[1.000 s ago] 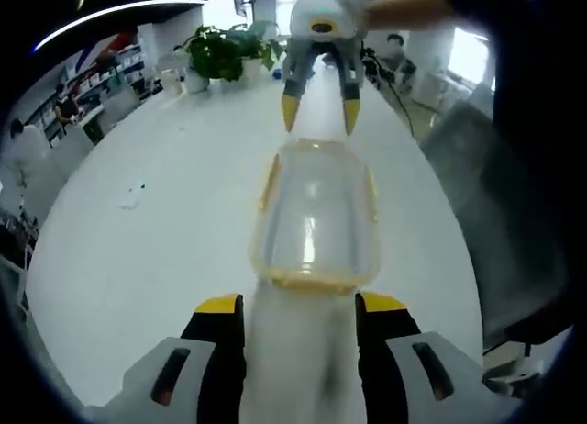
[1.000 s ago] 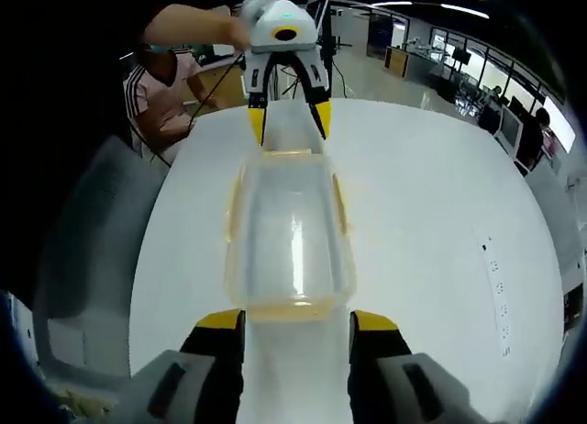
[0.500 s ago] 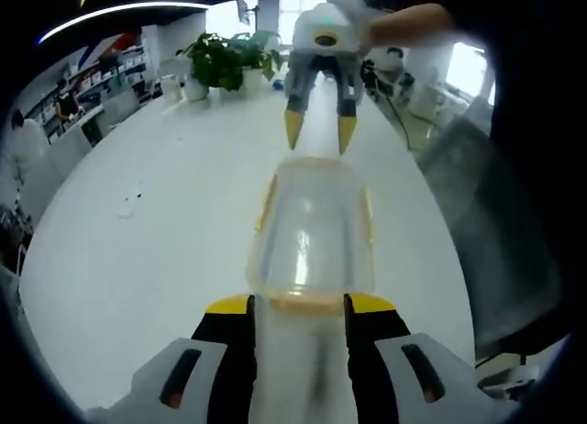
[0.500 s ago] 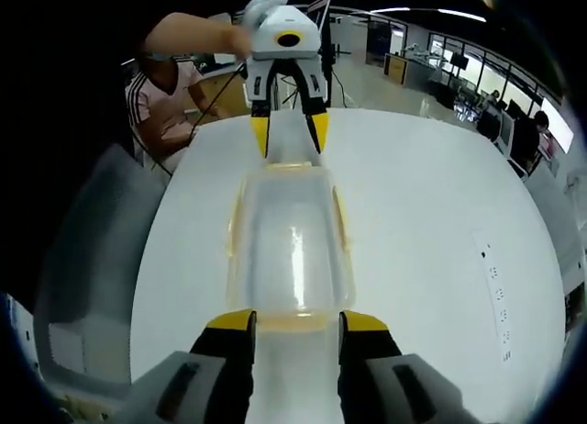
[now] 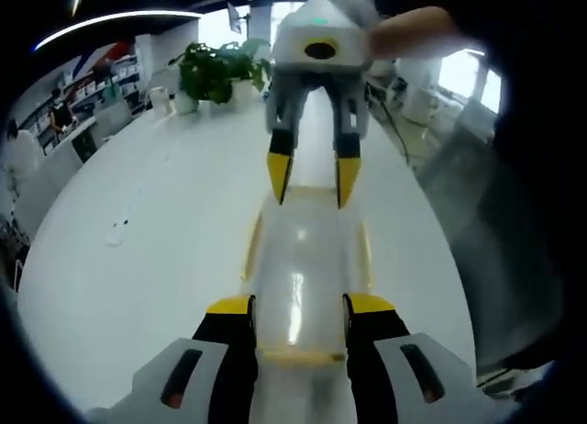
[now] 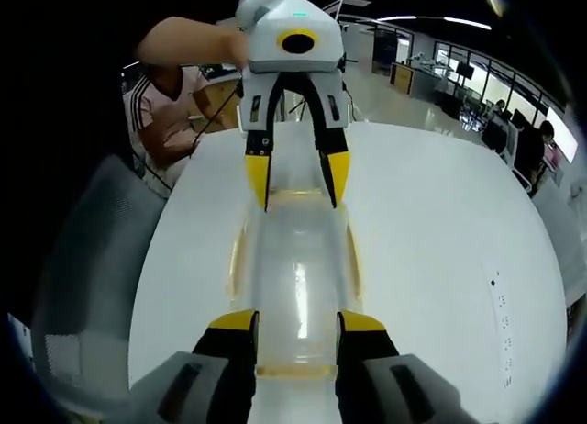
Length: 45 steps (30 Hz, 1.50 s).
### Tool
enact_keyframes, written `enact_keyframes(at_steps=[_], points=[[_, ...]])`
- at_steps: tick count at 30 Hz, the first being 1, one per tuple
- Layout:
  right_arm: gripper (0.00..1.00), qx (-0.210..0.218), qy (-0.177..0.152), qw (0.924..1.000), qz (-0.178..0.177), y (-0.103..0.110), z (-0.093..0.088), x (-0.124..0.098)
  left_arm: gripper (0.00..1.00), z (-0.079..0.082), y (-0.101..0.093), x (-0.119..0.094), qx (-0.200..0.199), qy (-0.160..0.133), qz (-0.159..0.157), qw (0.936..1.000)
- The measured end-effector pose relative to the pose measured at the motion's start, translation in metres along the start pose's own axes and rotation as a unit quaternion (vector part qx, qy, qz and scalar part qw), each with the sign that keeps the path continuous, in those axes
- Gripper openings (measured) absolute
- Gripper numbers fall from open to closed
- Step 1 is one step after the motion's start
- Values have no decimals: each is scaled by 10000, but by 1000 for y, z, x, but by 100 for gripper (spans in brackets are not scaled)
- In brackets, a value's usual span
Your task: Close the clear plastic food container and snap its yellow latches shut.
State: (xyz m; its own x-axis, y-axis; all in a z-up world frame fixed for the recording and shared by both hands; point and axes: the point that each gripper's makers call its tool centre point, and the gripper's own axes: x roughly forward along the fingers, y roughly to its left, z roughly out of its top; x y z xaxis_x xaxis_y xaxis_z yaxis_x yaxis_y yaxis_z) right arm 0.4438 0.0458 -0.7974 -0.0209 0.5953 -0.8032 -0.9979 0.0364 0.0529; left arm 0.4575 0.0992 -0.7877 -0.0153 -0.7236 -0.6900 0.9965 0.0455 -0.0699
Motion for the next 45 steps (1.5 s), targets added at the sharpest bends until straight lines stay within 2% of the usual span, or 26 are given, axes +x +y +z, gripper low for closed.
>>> enact_keyframes(at_steps=[8, 18, 23, 30, 32, 34, 42, 45], points=[[31, -72, -87, 9999, 41, 0, 14, 10, 34, 16, -5, 12, 45, -142, -90, 9998], [34, -88, -85, 9999, 80, -4, 19, 15, 34, 19, -14, 25, 111, -119, -195, 9997], [37, -128, -18, 9998, 130, -7, 19, 18, 35, 17, -17, 31, 296, 50, -148, 9994], [40, -167, -8, 9997, 191, -12, 22, 18, 37, 21, -23, 32, 343, 26, -127, 9993], [43, -164, 18, 9996, 236, -14, 23, 18, 37, 19, -24, 33, 395, 68, -81, 9992], [45, -156, 68, 9994, 289, -15, 21, 18, 38, 14, -25, 34, 646, 275, -5, 9975], [55, -80, 243, 9980, 580, -15, 18, 19, 41, 14, -33, 36, 738, 314, 100, 9967], [60, 8, 289, 9971, 704, -14, 18, 21, 45, 12, -38, 38, 784, 406, 157, 9960]])
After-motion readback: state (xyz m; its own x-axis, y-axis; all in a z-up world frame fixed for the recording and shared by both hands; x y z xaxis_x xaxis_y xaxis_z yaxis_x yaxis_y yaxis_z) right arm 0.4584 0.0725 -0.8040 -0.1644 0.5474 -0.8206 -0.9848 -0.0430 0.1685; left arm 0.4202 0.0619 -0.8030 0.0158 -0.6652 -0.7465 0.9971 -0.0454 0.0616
